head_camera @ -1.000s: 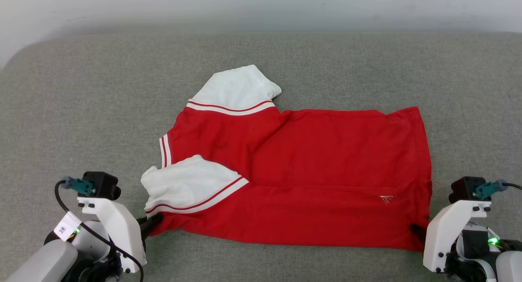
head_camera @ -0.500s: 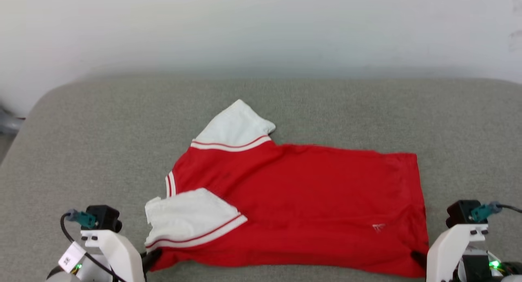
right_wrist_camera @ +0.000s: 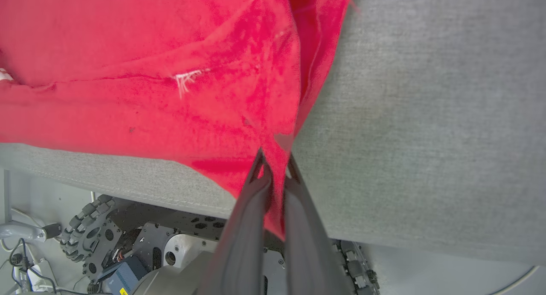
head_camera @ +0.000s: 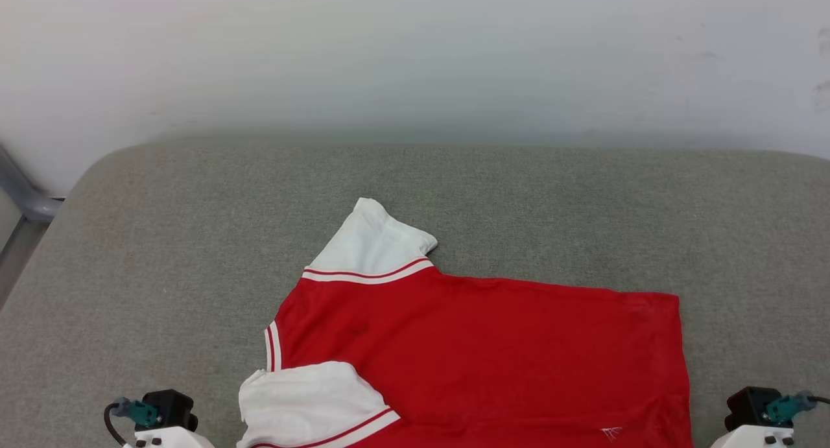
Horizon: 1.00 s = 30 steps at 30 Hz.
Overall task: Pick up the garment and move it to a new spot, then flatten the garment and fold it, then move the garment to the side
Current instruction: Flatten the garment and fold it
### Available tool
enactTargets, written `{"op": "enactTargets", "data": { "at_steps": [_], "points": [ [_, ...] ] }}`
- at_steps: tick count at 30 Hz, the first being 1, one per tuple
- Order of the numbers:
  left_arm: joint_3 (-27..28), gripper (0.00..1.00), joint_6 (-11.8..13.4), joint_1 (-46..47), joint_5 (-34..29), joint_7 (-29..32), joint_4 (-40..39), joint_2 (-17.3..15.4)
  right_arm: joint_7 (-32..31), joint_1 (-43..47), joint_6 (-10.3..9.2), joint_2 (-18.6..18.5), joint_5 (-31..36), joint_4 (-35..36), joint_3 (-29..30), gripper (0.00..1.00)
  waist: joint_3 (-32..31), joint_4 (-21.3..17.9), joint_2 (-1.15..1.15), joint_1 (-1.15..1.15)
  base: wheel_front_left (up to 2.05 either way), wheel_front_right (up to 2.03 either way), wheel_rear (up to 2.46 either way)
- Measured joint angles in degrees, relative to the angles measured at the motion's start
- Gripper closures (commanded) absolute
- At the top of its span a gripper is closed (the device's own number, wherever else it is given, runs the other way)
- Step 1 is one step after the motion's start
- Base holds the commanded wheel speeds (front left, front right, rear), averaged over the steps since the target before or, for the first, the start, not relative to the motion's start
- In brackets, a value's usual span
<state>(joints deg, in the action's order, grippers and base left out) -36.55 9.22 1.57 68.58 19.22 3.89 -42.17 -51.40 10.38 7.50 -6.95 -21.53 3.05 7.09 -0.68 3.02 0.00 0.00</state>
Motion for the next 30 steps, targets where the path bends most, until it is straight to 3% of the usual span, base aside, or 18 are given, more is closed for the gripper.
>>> {"op": "enactTargets", "data": {
  "at_steps": [1, 2, 3, 8, 17, 23, 30],
  "points": [
    [-0.07, 0.59, -0.16, 0.04, -0.32, -0.48, 0.87, 0.52, 0.56, 0.47, 0.0, 0.43, -0.01, -0.29, 0.26, 0.39, 0.19, -0.02, 0.0, 0.0, 0.0, 0.0, 0.0],
    [-0.21, 0.16, -0.34, 0.14, -0.34, -0.64, 1.67, 1.08, 1.31, 0.93, 0.0, 0.78, 0.01, -0.55, 0.3, 0.0, 0.36, -0.03, 0.0, 0.0, 0.0, 0.0, 0.0],
    [-0.49, 0.0, -0.77, 0.27, -0.35, -0.66, 2.37, 1.53, 2.15, 1.36, 0.0, 1.09, -0.02, -0.73, 0.32, 0.0, 0.52, -0.06, 0.0, 0.0, 0.0, 0.0, 0.0],
    [-0.43, 0.0, -2.14, 2.33, -2.15, -3.27, 5.36, 2.77, 10.62, 1.75, 0.0, 2.01, 0.11, 0.13, 0.35, 0.0, 0.69, -0.47, 0.0, 0.0, 0.0, 0.0, 0.0],
    [1.99, 0.0, -1.57, 6.96, -9.0, -14.3, 4.63, 3.8, 30.4, -1.08, 0.0, 2.61, 2.1, 1.46, -0.96, 0.0, 0.2, -1.33, 0.0, 0.0, 0.0, 0.0, 0.0],
    [3.66, 0.0, -0.19, 10.55, -14.23, -22.43, 2.03, 4.91, 37.27, -4.58, 0.0, 3.14, 5.42, 3.87, -0.93, 0.0, 1.55, -1.56, 0.0, 0.0, 0.0, 0.0, 0.0],
    [6.22, 0.0, 0.69, 16.5, -18.95, -30.8, 1.31, 7.04, 40.12, -9.56, 0.0, 3.6, 8.22, 8.28, 0.13, 0.0, 6.55, -1.97, 0.0, 0.01, 0.0, 0.0, 0.0]
  ]
}}
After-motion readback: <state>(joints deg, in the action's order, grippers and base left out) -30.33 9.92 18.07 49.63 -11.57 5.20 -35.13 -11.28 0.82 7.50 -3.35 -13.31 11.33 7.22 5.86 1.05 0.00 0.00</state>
